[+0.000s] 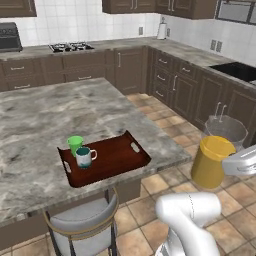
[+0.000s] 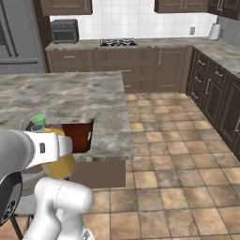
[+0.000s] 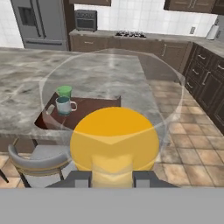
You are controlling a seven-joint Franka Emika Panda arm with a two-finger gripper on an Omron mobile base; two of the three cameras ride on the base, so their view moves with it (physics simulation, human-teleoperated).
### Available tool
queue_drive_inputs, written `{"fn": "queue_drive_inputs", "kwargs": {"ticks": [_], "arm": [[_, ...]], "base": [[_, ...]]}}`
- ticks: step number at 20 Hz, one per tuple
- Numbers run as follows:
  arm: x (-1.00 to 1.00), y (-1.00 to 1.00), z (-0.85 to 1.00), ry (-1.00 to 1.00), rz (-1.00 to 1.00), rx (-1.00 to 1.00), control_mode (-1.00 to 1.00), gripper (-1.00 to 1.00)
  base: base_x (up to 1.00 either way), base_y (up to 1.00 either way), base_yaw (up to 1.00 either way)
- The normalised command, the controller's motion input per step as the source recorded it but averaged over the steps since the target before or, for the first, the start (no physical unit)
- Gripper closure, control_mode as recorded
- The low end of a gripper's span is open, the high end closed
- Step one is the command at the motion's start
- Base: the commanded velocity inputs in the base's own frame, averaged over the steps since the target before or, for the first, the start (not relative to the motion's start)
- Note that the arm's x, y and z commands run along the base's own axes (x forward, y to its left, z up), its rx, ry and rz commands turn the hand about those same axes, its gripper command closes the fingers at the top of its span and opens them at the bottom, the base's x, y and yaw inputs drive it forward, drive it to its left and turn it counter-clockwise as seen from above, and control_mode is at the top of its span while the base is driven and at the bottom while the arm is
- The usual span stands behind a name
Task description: There is a tray on the dining counter. Grab the cup, mug, and pitcher and place them on the tray. The pitcher may be placed next to the tray if it cannot fit the tray.
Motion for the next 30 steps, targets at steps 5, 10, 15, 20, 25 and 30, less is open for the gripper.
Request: {"fn": "queue_drive_inputs", "kwargs": {"ticks": [5, 10, 15, 20, 25, 30], "arm": [[0.00, 0.00, 0.00, 0.00, 0.00, 0.00, 1.00, 1.00], [0.00, 0.00, 0.00, 0.00, 0.00, 0.00, 1.00, 1.00], [0.00, 0.00, 0.00, 0.00, 0.00, 0.00, 1.00, 1.00], [0.00, 0.00, 0.00, 0.00, 0.00, 0.00, 1.00, 1.00], [0.32, 0.00, 0.08, 0.04, 0.05, 0.01, -1.00, 1.00], [0.32, 0.09, 0.47, 0.04, 0.11, 0.00, -1.00, 1.00]], "base": [[0.80, 0.04, 0.00], [0.83, 0.48, 0.00], [1.00, 0.13, 0.00], [1.00, 0.00, 0.05], [0.60, 0.00, 0.08], [0.00, 0.00, 0.00]]}}
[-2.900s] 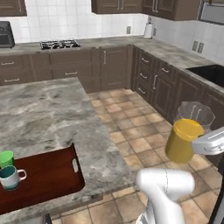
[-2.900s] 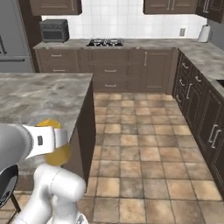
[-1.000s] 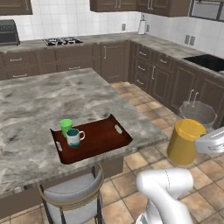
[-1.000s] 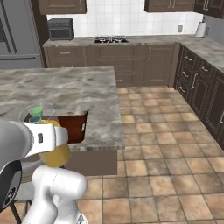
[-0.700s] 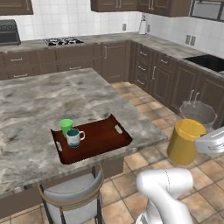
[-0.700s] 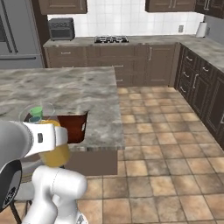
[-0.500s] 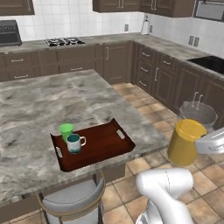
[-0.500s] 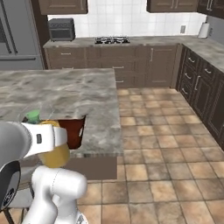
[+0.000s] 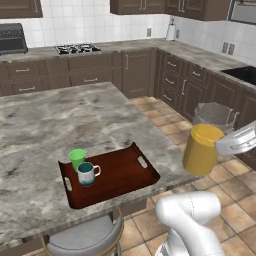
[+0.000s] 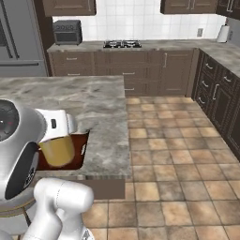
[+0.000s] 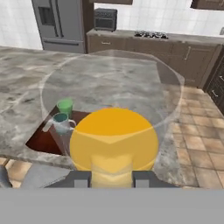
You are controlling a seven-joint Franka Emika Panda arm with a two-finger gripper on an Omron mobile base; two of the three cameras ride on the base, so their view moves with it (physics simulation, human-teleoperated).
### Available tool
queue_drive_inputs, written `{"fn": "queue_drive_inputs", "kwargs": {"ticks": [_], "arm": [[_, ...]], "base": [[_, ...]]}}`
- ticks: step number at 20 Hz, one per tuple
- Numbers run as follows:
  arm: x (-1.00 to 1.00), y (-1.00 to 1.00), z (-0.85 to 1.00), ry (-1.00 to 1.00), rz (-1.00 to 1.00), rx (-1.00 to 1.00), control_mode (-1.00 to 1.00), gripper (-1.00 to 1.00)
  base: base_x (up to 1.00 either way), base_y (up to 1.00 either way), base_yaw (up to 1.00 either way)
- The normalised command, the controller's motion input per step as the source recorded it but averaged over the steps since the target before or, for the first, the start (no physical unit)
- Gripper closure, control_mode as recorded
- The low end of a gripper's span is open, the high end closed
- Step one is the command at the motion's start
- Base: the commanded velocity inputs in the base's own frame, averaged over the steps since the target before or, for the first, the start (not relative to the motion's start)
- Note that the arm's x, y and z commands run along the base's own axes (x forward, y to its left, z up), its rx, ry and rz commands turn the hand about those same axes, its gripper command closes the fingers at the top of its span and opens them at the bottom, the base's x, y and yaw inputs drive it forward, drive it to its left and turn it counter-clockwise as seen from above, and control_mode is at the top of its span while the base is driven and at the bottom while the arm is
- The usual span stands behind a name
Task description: There is a tray on the dining counter. Grab the cup, mug, and pitcher and place them on the tray. The pitcher may be placed next to the tray if it cannot fit the tray.
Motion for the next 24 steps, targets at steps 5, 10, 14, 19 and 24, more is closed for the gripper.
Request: {"fn": "queue_drive_inputs", "kwargs": {"ticks": [5, 10, 14, 19, 24], "arm": [[0.08, 0.36, 0.58, 0.00, 0.08, 0.00, -1.00, 1.00], [0.12, 0.48, 0.10, 0.06, 0.11, 0.00, -1.00, 1.00], [0.28, 0.14, -0.50, -0.06, 0.22, 0.03, -1.00, 1.00], [0.31, 0.02, -0.77, -0.15, 0.22, 0.07, -1.00, 1.00], [0.36, 0.08, -0.31, -0.09, 0.08, 0.01, -1.00, 1.00]], "base": [[0.00, 0.00, 0.00], [0.00, 0.00, 0.00], [0.00, 0.00, 0.00], [0.00, 0.00, 0.00], [0.00, 0.00, 0.00]]}}
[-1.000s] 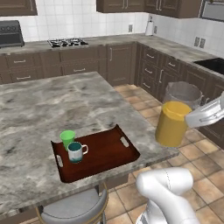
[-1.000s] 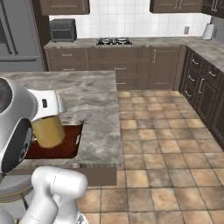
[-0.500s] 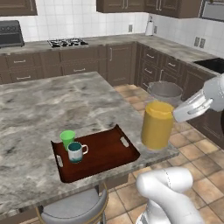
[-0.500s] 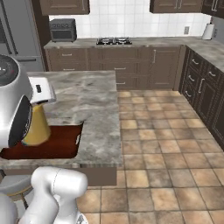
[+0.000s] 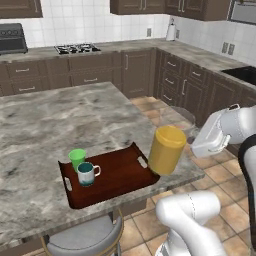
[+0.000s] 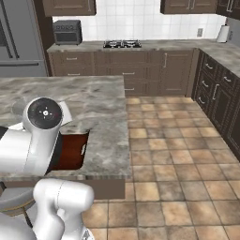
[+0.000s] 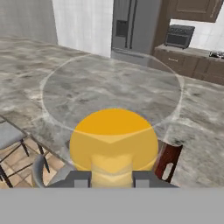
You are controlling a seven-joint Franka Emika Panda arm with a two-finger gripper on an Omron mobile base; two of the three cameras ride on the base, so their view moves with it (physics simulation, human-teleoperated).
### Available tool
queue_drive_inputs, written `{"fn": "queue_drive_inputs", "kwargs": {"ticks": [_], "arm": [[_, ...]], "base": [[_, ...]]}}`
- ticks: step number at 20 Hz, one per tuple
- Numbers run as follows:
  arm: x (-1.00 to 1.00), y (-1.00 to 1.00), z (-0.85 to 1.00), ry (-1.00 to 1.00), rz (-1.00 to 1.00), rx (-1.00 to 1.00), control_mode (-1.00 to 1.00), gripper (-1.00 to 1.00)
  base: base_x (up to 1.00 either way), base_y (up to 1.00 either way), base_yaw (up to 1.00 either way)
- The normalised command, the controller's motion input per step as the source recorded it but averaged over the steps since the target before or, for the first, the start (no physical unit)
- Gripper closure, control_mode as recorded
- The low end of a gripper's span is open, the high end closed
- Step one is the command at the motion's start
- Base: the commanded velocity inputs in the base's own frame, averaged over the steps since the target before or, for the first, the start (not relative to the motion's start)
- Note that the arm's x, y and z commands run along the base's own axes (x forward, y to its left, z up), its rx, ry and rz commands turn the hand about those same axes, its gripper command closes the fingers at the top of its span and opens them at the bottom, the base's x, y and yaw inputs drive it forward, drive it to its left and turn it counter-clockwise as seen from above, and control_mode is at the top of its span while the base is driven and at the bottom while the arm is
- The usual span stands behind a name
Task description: There is a tray on the dining counter. Grab the cup, mug, and pitcher and place them on the tray. The pitcher may be placed next to the tray if it cannot fit the tray.
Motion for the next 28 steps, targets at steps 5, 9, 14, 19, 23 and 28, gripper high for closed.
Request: {"fn": "queue_drive_inputs", "kwargs": {"ticks": [5, 9, 14, 19, 23, 28], "arm": [[0.41, 0.25, 0.00, 0.05, 0.00, 0.00, -1.00, 1.00], [0.36, 0.27, 0.00, 0.12, 0.00, 0.00, -1.00, 1.00], [0.16, 0.16, -0.23, 0.08, 0.00, 0.05, -1.00, 1.00], [0.06, 0.08, -0.33, 0.00, 0.01, 0.00, -1.00, 1.00], [0.08, 0.06, -0.20, 0.00, 0.00, 0.01, -1.00, 1.00], [0.19, 0.01, -0.01, 0.01, 0.00, 0.03, -1.00, 1.00]], "base": [[0.00, 0.00, 0.00], [0.00, 0.00, 0.00], [0.00, 0.00, 0.00], [0.00, 0.00, 0.00], [0.00, 0.00, 0.00], [0.00, 0.00, 0.00]]}}
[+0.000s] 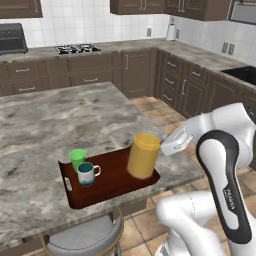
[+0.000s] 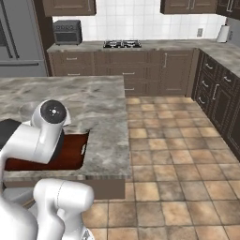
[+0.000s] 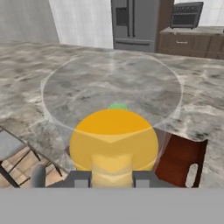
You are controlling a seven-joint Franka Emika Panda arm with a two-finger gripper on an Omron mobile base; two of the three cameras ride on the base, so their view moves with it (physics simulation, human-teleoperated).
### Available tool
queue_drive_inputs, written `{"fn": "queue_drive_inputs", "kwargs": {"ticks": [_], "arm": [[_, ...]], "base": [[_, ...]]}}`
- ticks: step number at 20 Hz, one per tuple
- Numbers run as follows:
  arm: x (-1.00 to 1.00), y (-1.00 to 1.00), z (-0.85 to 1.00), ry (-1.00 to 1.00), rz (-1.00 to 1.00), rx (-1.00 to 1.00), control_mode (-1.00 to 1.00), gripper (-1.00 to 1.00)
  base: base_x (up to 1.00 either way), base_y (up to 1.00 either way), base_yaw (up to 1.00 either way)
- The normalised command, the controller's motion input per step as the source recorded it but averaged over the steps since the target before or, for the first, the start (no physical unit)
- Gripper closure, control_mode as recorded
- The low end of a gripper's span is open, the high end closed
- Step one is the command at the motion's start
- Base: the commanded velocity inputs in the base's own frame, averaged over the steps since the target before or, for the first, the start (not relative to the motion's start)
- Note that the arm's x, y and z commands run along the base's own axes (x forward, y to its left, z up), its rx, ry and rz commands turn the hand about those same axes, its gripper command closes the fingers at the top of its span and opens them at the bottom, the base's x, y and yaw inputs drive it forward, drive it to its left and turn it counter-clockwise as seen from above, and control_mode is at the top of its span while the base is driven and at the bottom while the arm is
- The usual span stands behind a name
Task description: There is a tray on the dining counter. Grab the cup, mug, and pitcher and place them on the tray. The pitcher may be placed next to the tray if it cannot fit the tray.
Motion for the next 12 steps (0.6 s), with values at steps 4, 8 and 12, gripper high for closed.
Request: {"fn": "queue_drive_inputs", "kwargs": {"ticks": [4, 8, 12], "arm": [[0.32, 0.00, -0.12, 0.04, 0.00, 0.04, -1.00, 1.00], [0.36, 0.00, -0.29, 0.05, 0.00, 0.03, -1.00, 1.00], [0.24, 0.09, -0.20, 0.00, 0.00, 0.00, -1.00, 1.00]], "base": [[0.00, 0.00, 0.00], [0.00, 0.00, 0.00], [0.00, 0.00, 0.00]]}}
